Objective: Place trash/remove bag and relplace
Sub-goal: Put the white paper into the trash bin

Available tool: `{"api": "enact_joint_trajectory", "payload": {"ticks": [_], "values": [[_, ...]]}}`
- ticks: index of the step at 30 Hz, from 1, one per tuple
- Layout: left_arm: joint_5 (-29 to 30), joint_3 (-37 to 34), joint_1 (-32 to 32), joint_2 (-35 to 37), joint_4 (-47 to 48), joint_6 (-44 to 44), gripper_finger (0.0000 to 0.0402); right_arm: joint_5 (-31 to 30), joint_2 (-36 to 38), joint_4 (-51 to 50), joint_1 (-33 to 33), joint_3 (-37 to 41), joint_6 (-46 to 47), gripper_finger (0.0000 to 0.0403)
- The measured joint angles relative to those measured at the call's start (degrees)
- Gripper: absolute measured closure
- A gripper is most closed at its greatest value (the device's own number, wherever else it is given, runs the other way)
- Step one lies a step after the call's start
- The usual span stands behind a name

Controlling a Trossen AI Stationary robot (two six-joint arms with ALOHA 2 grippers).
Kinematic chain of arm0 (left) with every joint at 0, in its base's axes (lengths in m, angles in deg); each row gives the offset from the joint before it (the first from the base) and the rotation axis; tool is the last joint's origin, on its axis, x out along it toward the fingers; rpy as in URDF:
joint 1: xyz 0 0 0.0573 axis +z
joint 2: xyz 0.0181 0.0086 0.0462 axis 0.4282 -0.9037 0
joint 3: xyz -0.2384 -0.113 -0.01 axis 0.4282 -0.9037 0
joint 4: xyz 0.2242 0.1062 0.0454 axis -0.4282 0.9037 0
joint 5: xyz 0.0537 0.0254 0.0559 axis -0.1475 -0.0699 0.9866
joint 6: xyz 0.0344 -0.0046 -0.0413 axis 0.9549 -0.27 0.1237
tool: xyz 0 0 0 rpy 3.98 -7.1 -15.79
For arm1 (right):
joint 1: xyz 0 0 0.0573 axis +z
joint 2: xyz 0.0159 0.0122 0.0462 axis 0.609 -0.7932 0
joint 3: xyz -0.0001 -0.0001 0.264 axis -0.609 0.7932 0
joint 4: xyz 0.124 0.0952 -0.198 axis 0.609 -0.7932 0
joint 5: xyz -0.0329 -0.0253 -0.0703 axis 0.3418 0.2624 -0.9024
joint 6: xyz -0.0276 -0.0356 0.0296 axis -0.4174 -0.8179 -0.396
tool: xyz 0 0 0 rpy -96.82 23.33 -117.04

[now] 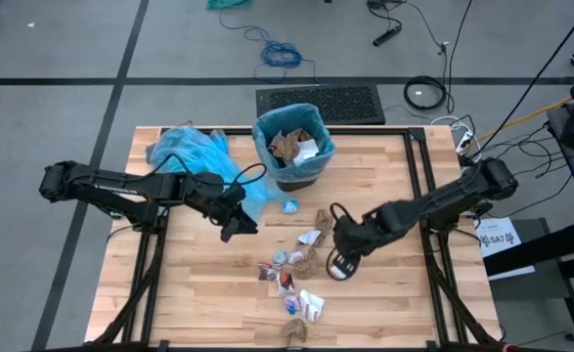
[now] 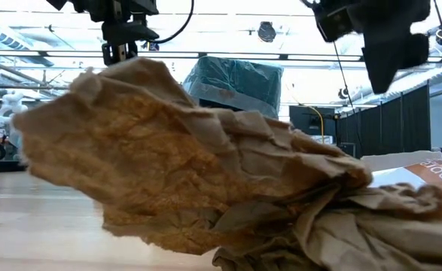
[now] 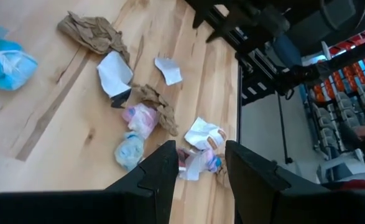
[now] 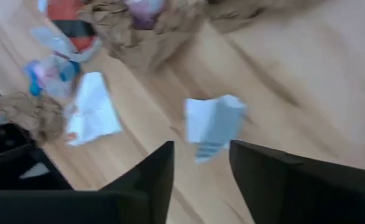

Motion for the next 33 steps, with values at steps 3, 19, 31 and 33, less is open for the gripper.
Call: {"api": "enact_joint_trajectory", "payload": {"ticks": [3, 19, 31, 33], "values": [[-0.27, 0.00, -0.43, 0.02, -0.05, 0.00, 0.0263, -0.02, -0.30, 5.28, 1.72, 3.62, 3.37, 0.0224], [-0.55, 0.00, -2.25, 0.04, 0.09, -3.00, 0.0263, -0.19, -8.92, 15.67, 4.02, 10.37, 2.19, 0.0217], [1.44, 0.00, -2.21, 0.04, -0.19, -4.48, 0.0263, -1.90, -3.56, 2.68, 1.09, 5.75, -6.44, 0.0400], [4.67, 0.00, -2.21, 0.04, -0.17, -4.50, 0.0263, -5.42, -0.81, -2.04, -0.48, 2.40, -9.23, 0.0402]]}}
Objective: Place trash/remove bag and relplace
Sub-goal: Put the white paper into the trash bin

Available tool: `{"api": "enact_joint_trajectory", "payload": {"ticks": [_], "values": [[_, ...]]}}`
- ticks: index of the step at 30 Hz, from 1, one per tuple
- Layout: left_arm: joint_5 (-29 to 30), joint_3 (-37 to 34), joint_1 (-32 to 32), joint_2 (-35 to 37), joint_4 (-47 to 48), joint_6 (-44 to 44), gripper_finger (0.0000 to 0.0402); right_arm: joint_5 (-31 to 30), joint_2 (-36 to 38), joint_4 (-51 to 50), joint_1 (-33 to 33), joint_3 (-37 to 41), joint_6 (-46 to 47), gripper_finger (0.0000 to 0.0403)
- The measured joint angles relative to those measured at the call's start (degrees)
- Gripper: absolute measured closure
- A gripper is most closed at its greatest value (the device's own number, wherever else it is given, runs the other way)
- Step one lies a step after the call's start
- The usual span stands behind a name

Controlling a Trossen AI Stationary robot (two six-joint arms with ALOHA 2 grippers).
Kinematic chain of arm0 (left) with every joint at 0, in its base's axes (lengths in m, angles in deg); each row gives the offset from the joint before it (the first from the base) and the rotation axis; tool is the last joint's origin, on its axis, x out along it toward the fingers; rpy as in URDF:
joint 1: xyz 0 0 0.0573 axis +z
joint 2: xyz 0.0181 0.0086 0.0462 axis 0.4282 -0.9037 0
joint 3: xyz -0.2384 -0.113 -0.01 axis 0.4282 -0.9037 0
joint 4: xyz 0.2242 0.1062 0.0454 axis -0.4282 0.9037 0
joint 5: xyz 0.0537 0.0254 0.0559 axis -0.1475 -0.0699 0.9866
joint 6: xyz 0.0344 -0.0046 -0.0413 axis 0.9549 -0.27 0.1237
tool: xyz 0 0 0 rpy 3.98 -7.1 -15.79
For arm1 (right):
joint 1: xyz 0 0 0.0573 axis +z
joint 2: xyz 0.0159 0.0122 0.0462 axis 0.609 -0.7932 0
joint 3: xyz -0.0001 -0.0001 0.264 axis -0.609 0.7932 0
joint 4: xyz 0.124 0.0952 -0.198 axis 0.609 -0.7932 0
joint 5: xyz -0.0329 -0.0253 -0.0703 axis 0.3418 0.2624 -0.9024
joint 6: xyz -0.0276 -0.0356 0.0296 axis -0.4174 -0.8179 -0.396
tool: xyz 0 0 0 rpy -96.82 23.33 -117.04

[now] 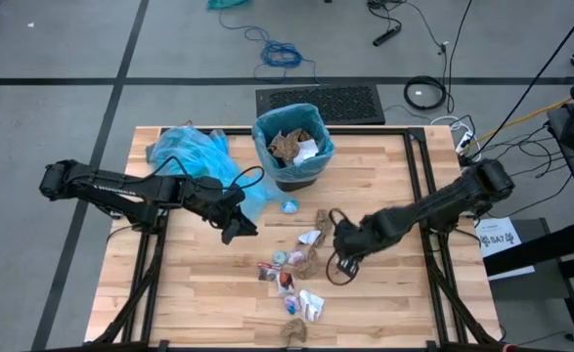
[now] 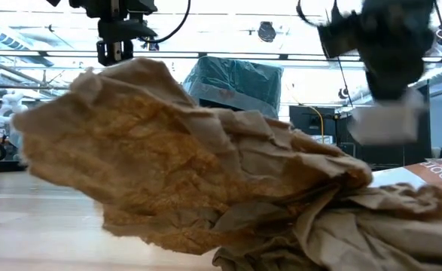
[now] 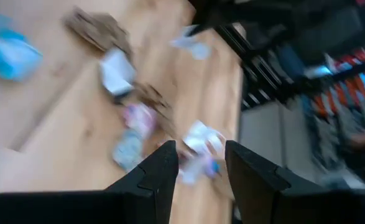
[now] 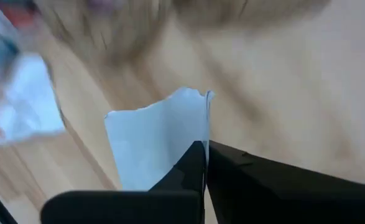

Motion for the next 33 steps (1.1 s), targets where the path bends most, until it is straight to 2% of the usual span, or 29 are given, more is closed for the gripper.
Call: {"api": "enact_joint_trajectory", "payload": {"ticks": [3, 6, 11, 16, 22, 25, 27, 30, 33], "values": [[6.28, -0.01, 0.00, 0.00, 0.00, 0.03, 0.0263, -4.55, 3.44, -5.80, -3.34, -5.60, -5.10, 0.0402], [12.50, -0.02, 0.00, 0.00, 0.12, 0.02, 0.0263, -6.15, 5.40, -8.55, -7.12, -11.11, -10.42, 0.0402], [15.85, -0.02, 0.00, -1.24, -0.08, 0.61, 0.0263, -9.19, 5.85, -6.83, -12.33, -19.34, -21.06, 0.0402], [16.22, -0.07, 0.00, -4.87, -0.97, 0.42, 0.0263, -11.20, 4.19, 4.37, -18.52, -24.02, -31.58, 0.0403], [15.98, -0.07, 0.02, -8.33, -1.02, 0.16, 0.0263, -11.33, 1.04, 21.75, -26.61, -24.40, -40.09, 0.0402], [15.86, -0.07, 0.73, -8.52, -0.85, 2.68, 0.0263, -10.38, -0.68, 25.24, -31.38, -24.40, -40.32, 0.0391], [15.82, -0.07, 1.57, -8.41, -0.85, 5.55, 0.0263, -6.31, -1.90, 25.61, -34.63, -24.40, -38.54, 0.0373], [15.79, -0.07, 3.80, -7.87, -0.87, 9.27, 0.0263, 0.24, -3.94, 25.04, -39.07, -24.40, -34.32, 0.0332], [15.79, -0.07, 6.74, -7.12, -1.06, 12.73, 0.0263, 2.96, -5.28, 25.29, -42.07, -24.36, -32.74, 0.0285]]}}
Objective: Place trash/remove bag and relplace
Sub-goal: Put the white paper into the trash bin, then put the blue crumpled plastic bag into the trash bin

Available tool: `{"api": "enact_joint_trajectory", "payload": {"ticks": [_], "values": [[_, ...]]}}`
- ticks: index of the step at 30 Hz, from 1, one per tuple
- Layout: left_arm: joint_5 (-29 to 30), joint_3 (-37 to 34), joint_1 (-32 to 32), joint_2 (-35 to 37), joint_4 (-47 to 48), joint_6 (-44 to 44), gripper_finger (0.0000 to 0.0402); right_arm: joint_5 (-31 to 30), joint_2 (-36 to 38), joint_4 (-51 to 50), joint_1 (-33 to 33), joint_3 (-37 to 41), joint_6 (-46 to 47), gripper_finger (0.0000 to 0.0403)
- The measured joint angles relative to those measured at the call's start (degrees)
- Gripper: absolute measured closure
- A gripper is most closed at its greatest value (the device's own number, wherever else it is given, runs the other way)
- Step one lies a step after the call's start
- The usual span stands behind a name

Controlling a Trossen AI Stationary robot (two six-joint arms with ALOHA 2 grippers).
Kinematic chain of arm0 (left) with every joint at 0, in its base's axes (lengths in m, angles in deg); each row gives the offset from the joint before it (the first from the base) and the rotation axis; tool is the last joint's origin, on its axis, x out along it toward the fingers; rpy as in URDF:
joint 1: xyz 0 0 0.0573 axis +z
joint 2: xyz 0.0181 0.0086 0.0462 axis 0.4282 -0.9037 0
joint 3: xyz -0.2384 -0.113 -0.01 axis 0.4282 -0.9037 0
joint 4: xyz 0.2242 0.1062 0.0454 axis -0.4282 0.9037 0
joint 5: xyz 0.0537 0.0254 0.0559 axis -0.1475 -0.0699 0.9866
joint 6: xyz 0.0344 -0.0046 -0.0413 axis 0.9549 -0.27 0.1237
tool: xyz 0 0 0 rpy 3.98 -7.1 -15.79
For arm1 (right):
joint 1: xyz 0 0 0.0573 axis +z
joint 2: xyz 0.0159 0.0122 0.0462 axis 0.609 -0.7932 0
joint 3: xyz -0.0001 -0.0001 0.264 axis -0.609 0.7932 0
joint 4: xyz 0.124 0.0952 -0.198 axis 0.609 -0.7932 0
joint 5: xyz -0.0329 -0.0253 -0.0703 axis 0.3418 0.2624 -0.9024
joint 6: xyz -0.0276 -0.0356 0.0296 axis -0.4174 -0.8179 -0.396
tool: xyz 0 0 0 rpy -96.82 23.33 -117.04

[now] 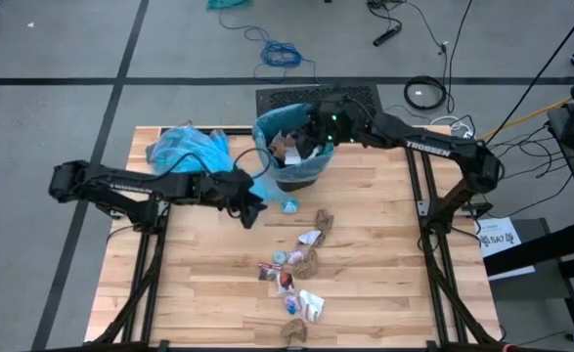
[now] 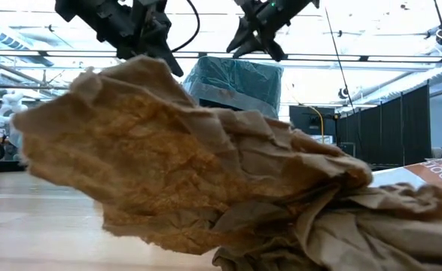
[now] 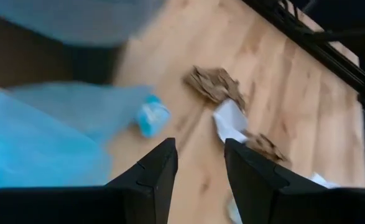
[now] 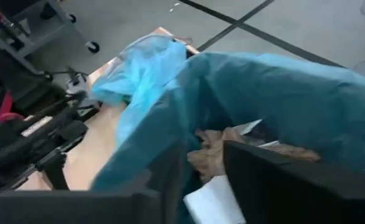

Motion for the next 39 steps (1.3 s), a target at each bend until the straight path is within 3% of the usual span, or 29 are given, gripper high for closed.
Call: {"api": "enact_joint_trajectory", "payload": {"ticks": [7, 11, 19, 27, 34, 39], "values": [[-4.40, 0.00, 5.70, -0.01, -0.95, 11.31, 0.0263, 0.69, 2.01, -2.71, -3.51, 0.00, 0.52, 0.0217], [-7.16, 0.03, 6.42, -0.71, -3.22, 17.73, 0.0263, 0.49, 6.00, -9.09, -4.69, -0.02, 0.60, 0.0216], [-7.30, 0.71, 5.45, -4.00, -2.85, 18.30, 0.0263, -3.10, 15.60, -24.66, -5.19, -0.02, -1.13, 0.0238], [-3.54, 10.03, -0.37, -16.13, -2.76, 26.59, 0.0263, -4.08, 23.82, -33.71, -5.04, -0.02, -4.42, 0.0243], [3.67, 19.82, -1.92, -28.91, 3.45, 26.78, 0.0263, -3.90, 29.70, -39.01, -4.86, -0.02, -5.77, 0.0243], [5.35, 24.92, -2.64, -35.77, 7.68, 26.64, 0.0263, -3.88, 33.47, -41.04, -4.84, -0.02, -7.62, 0.0243]]}}
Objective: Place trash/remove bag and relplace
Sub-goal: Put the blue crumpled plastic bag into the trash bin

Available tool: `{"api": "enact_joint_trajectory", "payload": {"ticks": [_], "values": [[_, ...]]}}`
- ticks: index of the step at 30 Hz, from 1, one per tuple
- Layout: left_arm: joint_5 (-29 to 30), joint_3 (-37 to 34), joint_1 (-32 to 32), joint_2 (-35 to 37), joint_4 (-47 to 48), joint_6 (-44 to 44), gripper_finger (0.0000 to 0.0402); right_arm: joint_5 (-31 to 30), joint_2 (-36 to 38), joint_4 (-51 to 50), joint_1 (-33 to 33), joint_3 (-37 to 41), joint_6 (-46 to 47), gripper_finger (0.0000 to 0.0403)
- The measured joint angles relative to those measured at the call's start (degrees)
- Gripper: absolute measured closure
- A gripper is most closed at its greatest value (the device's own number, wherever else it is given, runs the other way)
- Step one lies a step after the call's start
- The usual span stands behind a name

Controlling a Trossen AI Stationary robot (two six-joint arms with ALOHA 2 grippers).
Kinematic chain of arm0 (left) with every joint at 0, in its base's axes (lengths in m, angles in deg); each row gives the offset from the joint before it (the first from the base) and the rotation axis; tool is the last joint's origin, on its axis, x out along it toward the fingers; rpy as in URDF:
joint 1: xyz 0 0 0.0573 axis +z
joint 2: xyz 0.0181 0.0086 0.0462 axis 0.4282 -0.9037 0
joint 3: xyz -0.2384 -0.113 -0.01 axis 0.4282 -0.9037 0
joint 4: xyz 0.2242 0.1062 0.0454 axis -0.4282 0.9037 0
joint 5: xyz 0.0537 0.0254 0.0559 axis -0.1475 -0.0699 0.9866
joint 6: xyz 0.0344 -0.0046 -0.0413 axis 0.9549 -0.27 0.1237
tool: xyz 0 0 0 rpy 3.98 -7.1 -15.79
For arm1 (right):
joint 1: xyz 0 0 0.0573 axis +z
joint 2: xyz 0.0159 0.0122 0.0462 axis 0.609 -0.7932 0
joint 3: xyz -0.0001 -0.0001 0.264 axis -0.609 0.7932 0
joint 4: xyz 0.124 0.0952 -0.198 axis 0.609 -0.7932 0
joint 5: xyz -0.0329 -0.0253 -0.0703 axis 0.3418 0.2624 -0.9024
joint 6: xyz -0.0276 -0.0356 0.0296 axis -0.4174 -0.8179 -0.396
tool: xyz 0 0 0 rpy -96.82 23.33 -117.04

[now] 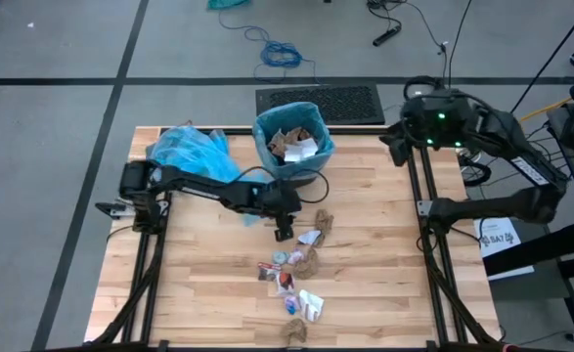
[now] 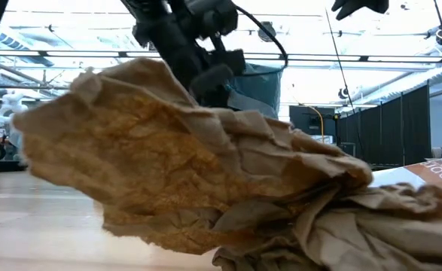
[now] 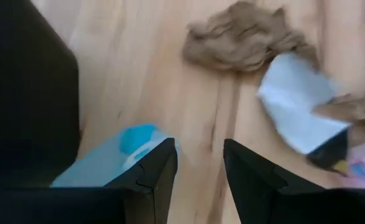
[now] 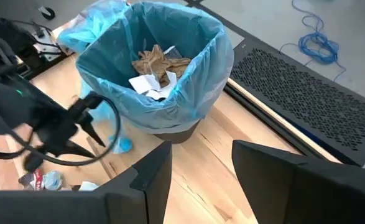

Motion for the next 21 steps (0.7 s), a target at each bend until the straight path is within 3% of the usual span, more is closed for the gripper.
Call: {"api": "enact_joint_trajectory", "payload": {"ticks": [5, 9, 15, 18, 21], "values": [[8.67, 3.32, -0.86, -5.50, 4.81, -1.73, 0.0263, 0.04, 3.35, -0.54, 0.02, 0.00, -0.12, 0.0243], [9.92, 3.80, -0.87, -8.37, 3.72, -1.71, 0.0263, 0.02, 5.46, -1.14, 0.02, 0.00, -0.09, 0.0243], [17.00, 3.80, -1.13, -10.95, 2.03, -4.60, 0.0266, 0.03, 7.10, -2.09, 0.02, 0.00, 1.03, 0.0243], [17.29, 3.80, -1.19, -10.95, 2.14, -6.26, 0.0298, 0.02, 7.33, -2.09, 0.02, 0.00, 1.42, 0.0243], [16.21, 3.80, -1.67, -10.48, 3.28, -11.23, 0.0368, 0.02, 7.29, -2.06, 0.02, 0.00, 1.54, 0.0243]]}}
